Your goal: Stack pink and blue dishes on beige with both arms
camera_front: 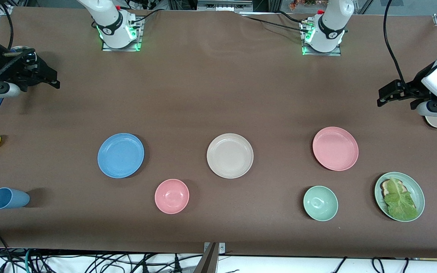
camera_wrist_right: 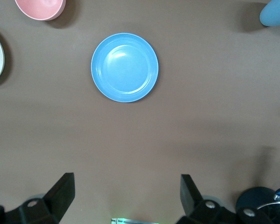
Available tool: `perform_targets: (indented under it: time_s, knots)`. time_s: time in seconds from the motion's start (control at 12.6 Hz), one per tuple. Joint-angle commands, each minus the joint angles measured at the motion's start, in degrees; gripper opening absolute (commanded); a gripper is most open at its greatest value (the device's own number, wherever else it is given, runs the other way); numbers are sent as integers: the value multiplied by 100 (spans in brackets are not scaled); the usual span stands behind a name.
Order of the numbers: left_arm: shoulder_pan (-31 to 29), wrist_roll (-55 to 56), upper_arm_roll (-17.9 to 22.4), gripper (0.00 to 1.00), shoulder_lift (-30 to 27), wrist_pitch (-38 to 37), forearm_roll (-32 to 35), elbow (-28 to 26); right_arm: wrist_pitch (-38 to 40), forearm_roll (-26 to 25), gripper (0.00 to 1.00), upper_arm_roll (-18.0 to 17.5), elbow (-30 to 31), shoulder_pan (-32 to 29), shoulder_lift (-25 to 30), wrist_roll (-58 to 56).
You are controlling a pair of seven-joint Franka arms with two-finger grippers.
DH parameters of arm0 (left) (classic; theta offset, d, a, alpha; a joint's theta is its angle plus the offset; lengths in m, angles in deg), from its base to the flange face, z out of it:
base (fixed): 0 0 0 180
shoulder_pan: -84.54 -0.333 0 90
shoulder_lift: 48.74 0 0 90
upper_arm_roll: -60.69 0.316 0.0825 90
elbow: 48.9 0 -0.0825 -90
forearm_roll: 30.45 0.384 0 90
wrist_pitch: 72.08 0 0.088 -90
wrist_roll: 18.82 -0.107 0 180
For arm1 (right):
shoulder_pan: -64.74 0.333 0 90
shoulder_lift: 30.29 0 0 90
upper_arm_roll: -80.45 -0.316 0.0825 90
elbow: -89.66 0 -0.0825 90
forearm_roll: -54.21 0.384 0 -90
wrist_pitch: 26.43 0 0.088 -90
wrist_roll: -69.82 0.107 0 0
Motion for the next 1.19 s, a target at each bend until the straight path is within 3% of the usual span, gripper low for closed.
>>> perform_targets:
  time_s: [0.0,1.11]
  knots:
    - [4,-9,15,100,108,-33,-80,204,108,-92,100,-28,-100,6,-46,21]
    - [12,-9,15,100,108,-33,-80,204,117,-145,100,-28,-12,50,-37,56]
